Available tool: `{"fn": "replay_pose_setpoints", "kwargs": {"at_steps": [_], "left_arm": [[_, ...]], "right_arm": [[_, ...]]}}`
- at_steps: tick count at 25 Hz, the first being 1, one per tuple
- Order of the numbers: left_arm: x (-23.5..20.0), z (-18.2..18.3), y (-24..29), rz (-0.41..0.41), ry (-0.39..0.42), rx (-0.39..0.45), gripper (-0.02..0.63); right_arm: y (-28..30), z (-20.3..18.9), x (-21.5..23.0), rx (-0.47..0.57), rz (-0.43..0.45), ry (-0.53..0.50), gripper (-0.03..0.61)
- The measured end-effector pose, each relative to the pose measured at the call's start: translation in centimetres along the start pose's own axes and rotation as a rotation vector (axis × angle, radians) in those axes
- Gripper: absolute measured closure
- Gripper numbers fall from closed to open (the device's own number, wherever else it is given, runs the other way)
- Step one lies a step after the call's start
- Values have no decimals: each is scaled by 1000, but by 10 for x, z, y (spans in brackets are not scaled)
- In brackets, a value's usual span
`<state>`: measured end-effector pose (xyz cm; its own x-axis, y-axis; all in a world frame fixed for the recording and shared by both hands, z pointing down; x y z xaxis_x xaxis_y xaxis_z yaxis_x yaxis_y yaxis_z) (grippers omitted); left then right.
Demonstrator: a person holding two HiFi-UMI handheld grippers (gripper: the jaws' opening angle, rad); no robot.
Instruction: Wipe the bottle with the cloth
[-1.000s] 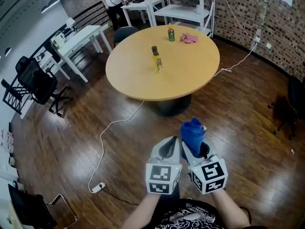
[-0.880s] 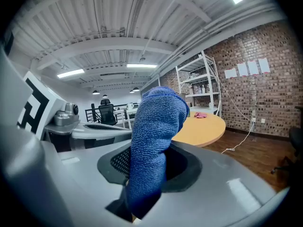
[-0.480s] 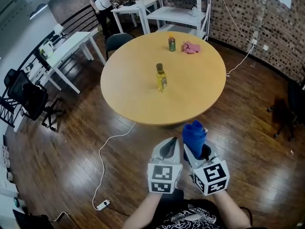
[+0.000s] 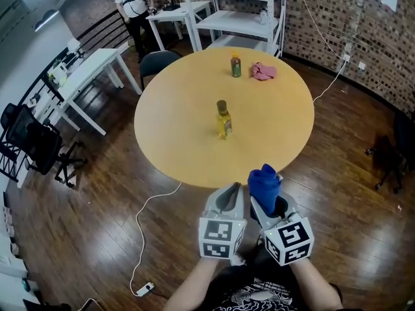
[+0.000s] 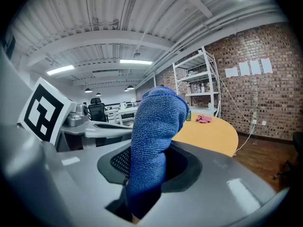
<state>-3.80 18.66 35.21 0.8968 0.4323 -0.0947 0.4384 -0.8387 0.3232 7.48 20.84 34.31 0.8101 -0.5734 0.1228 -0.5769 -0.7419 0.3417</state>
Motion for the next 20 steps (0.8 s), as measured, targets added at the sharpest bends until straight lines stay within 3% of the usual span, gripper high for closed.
{"fn": "replay_pose_setpoints", "kwargs": {"at_steps": [16, 20], "left_arm": [[-84, 40, 150, 99, -10, 39, 603], [-104, 47, 182, 122, 0, 46, 536]], "right_arm": [[127, 48, 109, -16, 102, -10, 448], [151, 60, 137, -21, 167, 0, 448]]}}
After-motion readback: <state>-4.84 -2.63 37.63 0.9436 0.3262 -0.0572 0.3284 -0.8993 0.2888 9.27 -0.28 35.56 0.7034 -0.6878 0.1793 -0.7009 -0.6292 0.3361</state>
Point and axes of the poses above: the fingertips, and each gripper's own axes: y forward along the fingers, x to its right, z out of its top, the point moved 7 cm from there along -y, backward along the fingers, and after that the axes turned 3 degrees about z, right-handed, at the moved point
